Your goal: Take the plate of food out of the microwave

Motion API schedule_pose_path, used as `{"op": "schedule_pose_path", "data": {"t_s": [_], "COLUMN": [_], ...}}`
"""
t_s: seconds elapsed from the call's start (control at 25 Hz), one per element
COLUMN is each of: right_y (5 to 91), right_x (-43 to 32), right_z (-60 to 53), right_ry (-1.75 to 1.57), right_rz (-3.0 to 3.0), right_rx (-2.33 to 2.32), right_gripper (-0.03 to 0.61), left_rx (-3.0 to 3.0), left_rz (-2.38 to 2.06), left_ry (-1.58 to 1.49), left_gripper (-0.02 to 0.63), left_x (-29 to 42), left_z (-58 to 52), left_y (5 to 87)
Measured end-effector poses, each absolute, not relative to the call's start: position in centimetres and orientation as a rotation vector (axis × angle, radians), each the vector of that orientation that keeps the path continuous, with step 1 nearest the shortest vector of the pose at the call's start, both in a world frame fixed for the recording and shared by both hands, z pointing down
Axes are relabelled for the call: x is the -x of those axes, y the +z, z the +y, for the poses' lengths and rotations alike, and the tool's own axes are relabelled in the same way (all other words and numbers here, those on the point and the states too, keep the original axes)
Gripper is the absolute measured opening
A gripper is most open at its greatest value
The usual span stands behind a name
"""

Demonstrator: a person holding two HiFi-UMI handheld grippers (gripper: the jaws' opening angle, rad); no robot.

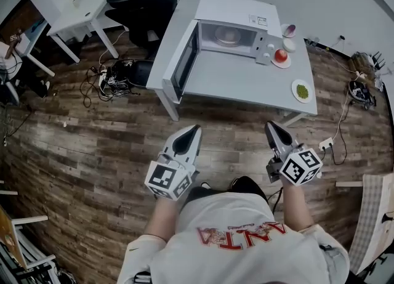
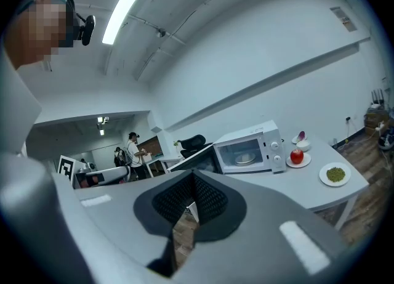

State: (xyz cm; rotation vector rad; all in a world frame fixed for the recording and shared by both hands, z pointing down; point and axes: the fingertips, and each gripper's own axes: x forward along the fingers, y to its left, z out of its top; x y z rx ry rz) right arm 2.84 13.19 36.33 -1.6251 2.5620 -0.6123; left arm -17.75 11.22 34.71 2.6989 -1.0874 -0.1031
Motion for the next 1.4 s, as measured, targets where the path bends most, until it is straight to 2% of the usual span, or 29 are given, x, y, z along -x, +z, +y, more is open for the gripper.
{"op": "schedule_pose_path", "data": {"t_s": [0.4, 1.04, 1.4], "right_y": [38.0, 39.1, 41.4], "right_x": [-6.5, -16.6, -16.2], "right_z": [5.5, -9.4, -14.5], "right_ry": [-0.665, -0.749, -0.839], "right_rz": [2.563, 2.553, 2.559], "right_rx": [1.547, 1.436, 1.404], "right_gripper": [-0.002, -0.002, -0.002], "left_rx": [-2.686, -2.577, -2.548], "left_rz": [-1.143, -1.285, -1.344], "left_ry": [-0.092, -0.056, -0.034], "left_gripper": [0.008, 0.008, 0.008], "left_x": [14.1, 5.0, 4.3], "left_z": [4.5, -8.4, -12.7], "left_y": [35.0, 35.0, 36.5]}}
